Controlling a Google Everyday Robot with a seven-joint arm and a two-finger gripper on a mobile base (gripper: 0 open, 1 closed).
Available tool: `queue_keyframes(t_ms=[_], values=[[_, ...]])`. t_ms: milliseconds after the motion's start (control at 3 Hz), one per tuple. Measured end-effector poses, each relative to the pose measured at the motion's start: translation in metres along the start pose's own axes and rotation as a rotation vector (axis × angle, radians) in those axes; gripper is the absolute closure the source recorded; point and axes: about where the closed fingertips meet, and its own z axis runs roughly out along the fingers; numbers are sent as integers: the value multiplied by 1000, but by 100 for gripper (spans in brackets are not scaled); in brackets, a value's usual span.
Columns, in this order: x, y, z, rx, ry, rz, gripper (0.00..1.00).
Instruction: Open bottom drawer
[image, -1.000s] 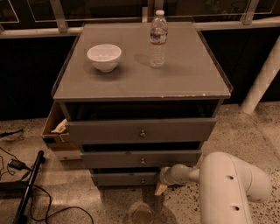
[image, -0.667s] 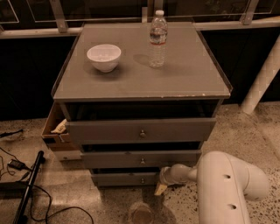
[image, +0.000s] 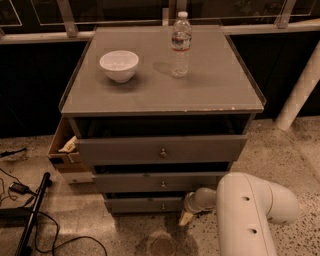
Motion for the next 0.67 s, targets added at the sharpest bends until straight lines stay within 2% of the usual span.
queue_keyframes(t_ms=[667], values=[[10, 14, -4, -55, 36, 25, 0]])
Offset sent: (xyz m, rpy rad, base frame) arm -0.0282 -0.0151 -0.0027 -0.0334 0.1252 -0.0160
